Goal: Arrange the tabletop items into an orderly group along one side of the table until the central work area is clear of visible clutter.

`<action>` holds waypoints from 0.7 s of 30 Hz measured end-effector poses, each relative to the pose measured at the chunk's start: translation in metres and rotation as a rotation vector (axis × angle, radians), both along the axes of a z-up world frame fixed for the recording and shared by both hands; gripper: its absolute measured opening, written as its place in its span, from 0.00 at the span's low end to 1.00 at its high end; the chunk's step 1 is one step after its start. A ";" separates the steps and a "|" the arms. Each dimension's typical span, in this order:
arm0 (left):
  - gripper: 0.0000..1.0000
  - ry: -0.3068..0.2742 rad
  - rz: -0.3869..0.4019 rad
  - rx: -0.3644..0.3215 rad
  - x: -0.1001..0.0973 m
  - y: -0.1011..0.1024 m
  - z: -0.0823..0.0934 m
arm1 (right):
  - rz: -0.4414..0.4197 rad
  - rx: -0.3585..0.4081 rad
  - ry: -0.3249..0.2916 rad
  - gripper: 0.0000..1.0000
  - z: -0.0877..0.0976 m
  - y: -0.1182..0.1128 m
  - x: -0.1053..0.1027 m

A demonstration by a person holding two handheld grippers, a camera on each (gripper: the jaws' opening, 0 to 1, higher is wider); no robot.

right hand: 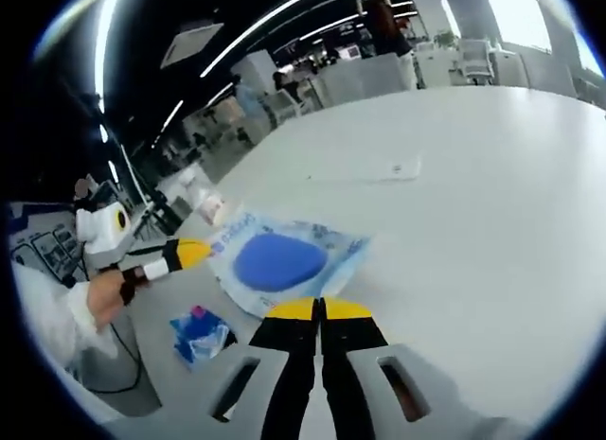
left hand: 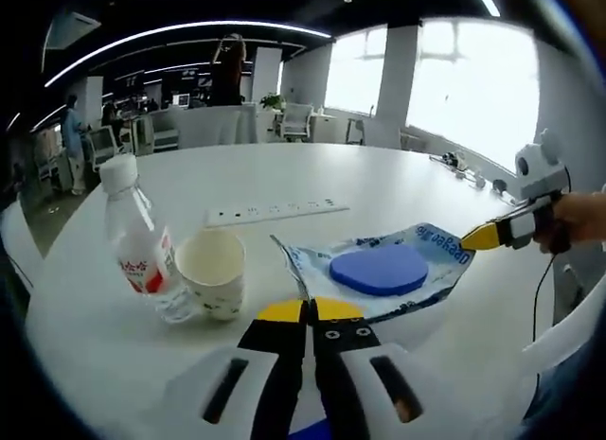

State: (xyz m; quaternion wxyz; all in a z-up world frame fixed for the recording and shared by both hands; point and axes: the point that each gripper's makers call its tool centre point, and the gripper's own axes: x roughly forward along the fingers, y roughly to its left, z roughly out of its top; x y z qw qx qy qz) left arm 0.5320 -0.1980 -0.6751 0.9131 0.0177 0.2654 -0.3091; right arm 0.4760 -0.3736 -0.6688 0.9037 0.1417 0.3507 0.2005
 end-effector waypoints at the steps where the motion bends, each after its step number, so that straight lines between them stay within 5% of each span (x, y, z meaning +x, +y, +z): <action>1: 0.00 0.004 0.003 0.002 0.002 -0.001 -0.001 | 0.003 -0.007 0.000 0.00 -0.001 -0.001 0.004; 21: 0.00 0.083 0.054 0.079 0.032 0.007 -0.047 | 0.046 -0.065 0.054 0.00 -0.044 0.004 0.057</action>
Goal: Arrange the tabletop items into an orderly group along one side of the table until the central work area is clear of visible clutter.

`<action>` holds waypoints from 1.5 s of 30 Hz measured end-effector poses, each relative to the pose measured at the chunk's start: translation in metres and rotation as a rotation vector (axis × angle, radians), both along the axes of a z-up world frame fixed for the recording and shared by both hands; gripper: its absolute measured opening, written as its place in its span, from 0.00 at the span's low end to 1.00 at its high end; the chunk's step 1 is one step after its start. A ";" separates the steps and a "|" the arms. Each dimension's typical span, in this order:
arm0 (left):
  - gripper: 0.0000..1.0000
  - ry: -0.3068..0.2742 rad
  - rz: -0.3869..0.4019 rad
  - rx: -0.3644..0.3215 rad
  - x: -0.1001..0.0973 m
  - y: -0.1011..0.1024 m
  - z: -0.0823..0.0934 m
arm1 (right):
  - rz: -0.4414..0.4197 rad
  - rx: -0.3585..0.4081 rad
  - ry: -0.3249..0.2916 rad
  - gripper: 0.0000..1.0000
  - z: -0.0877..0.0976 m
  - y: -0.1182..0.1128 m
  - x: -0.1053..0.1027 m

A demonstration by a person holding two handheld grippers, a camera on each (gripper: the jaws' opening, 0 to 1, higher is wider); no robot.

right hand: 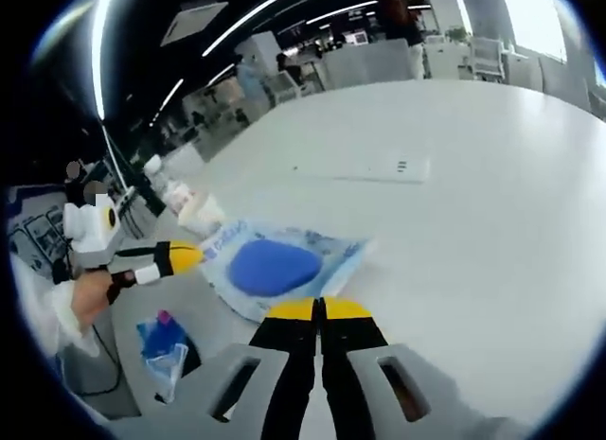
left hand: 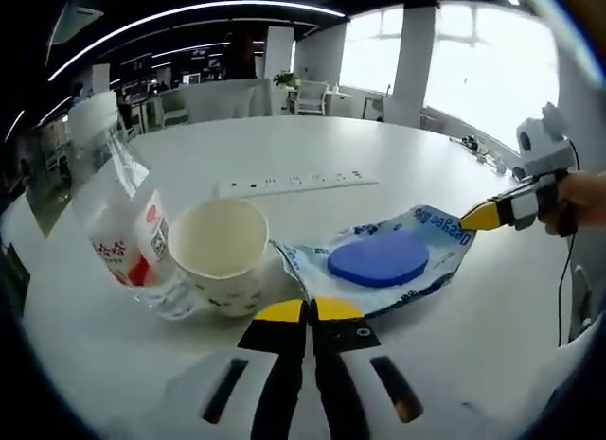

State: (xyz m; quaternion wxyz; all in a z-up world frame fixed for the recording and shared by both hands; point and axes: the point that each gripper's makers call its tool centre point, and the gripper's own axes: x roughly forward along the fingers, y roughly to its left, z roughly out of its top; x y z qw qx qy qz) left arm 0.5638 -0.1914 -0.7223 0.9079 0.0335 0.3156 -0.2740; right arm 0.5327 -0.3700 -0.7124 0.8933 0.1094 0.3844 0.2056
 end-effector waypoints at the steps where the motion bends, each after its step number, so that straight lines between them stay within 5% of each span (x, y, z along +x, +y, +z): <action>1: 0.00 0.004 0.003 0.000 0.001 0.001 -0.001 | -0.001 0.001 0.006 0.00 -0.002 0.000 0.000; 11: 0.00 0.067 0.006 0.043 -0.002 0.002 -0.026 | -0.026 -0.012 0.058 0.00 -0.026 -0.007 0.003; 32: 0.00 0.106 0.065 -0.011 0.001 0.003 -0.037 | -0.043 -0.009 0.090 0.00 -0.045 -0.014 0.004; 42: 0.00 0.095 0.102 -0.036 0.000 0.003 -0.039 | -0.074 0.006 0.084 0.00 -0.044 -0.016 0.003; 45: 0.00 0.099 0.120 -0.042 0.001 0.003 -0.039 | -0.088 -0.009 0.025 0.02 -0.036 -0.018 0.004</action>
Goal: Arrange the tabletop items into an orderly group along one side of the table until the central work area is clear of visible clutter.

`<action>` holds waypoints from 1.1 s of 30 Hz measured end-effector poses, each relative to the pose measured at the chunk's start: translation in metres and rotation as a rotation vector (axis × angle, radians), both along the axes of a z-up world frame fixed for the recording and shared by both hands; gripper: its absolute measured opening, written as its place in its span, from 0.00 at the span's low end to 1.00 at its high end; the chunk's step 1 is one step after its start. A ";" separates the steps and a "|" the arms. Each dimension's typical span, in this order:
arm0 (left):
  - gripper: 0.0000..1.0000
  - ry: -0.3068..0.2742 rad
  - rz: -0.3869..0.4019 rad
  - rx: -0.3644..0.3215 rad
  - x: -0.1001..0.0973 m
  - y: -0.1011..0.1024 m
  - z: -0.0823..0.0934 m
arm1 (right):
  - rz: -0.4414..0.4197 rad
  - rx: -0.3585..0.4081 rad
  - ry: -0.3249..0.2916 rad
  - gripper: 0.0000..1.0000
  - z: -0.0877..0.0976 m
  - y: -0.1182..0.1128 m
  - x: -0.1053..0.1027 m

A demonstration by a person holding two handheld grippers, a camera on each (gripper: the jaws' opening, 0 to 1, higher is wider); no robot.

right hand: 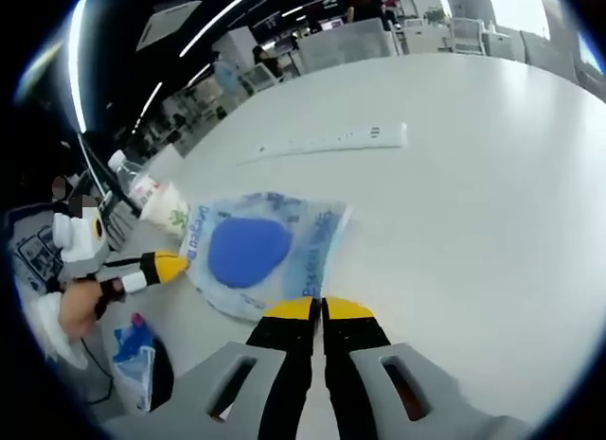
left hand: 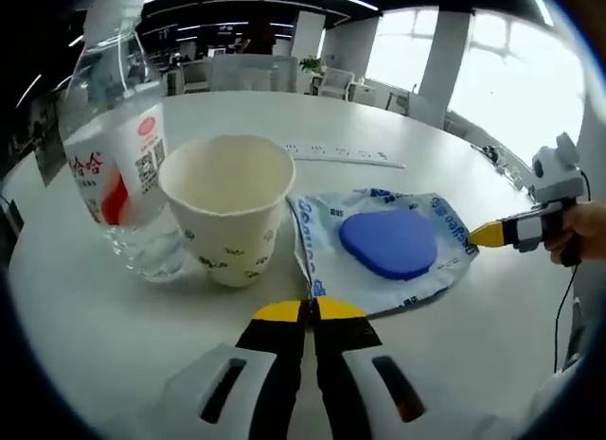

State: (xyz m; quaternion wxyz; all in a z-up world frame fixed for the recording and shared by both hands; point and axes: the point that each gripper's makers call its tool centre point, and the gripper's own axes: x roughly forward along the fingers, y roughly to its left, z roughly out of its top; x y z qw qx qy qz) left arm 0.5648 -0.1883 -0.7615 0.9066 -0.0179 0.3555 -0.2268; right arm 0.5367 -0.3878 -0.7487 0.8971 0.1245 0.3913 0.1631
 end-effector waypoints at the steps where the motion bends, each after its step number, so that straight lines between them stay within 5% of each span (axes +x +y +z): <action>1: 0.01 0.003 0.008 -0.006 0.000 0.000 0.000 | -0.013 -0.007 -0.024 0.06 0.003 -0.002 0.001; 5: 0.15 -0.103 -0.020 0.092 0.003 0.004 0.014 | -0.044 0.008 -0.104 0.16 0.022 -0.010 -0.003; 7: 0.30 -0.150 -0.016 0.062 0.004 -0.001 0.026 | -0.069 0.027 -0.143 0.22 0.032 -0.017 -0.008; 14: 0.58 -0.169 -0.021 0.025 -0.008 -0.004 0.047 | -0.105 0.064 -0.201 0.44 0.055 -0.033 -0.034; 22: 0.73 -0.172 0.007 -0.026 -0.031 0.002 0.071 | -0.115 0.094 -0.241 0.57 0.082 -0.038 -0.059; 33: 0.75 -0.210 0.029 -0.024 -0.057 0.023 0.098 | -0.096 0.122 -0.256 0.56 0.093 -0.019 -0.084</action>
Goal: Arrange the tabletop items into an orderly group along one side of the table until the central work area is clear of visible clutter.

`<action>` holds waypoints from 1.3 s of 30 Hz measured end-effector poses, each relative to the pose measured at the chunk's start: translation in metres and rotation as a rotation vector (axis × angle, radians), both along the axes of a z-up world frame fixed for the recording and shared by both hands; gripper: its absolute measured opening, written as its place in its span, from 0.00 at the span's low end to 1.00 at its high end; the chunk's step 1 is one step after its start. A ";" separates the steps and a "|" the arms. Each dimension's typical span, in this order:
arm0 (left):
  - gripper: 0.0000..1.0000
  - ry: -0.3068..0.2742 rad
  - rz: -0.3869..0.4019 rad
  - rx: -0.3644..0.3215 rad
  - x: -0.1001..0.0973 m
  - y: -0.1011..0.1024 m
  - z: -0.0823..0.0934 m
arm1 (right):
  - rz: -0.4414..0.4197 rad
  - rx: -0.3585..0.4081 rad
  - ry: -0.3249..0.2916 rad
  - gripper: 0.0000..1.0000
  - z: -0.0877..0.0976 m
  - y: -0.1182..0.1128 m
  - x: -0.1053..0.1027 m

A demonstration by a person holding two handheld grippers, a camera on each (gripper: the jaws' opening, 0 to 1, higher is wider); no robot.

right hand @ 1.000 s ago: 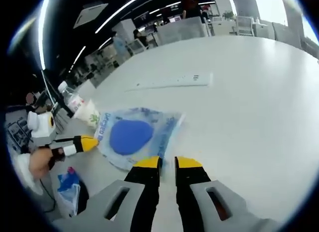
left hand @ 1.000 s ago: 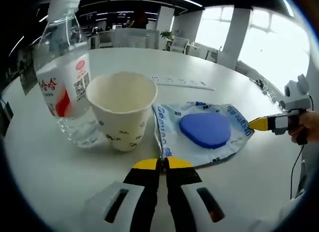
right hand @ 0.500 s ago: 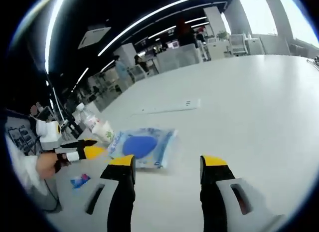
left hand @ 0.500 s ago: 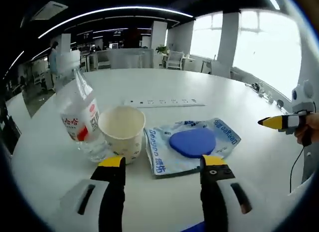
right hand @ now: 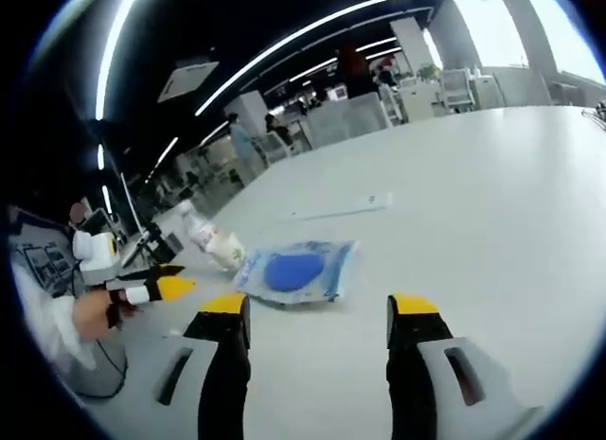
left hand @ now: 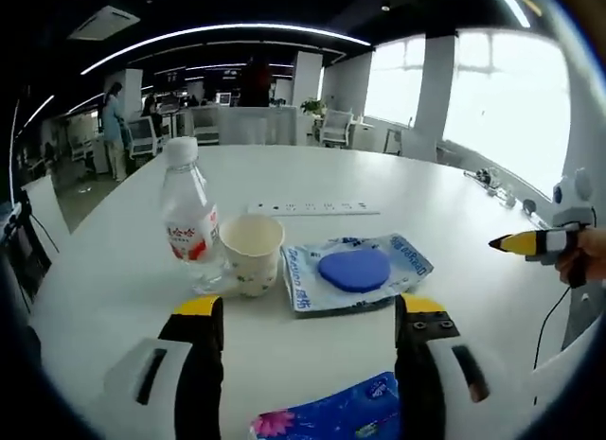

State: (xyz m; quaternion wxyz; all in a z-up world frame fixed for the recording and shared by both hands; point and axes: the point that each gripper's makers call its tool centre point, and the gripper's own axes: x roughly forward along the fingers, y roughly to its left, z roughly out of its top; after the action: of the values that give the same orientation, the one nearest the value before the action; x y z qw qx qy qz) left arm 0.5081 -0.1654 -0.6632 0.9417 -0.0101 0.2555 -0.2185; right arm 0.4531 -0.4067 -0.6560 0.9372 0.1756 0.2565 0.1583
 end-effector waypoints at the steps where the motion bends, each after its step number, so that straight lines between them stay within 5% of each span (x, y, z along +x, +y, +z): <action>1: 0.75 -0.002 0.005 0.000 -0.001 0.002 0.002 | 0.001 0.007 -0.001 0.56 0.002 0.002 -0.001; 18: 0.72 0.005 0.035 -0.017 -0.022 0.024 0.003 | 0.009 0.005 0.035 0.52 -0.005 0.008 -0.020; 39: 0.70 0.054 0.164 -0.016 -0.077 0.081 -0.012 | 0.132 0.017 0.106 0.48 -0.027 0.052 -0.042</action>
State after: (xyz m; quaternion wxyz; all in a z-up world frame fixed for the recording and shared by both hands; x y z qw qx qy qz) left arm 0.4312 -0.0845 -0.6751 0.9492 -0.0444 0.2774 -0.1421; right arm 0.4109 -0.3547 -0.6830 0.9083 0.1744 0.3152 0.2125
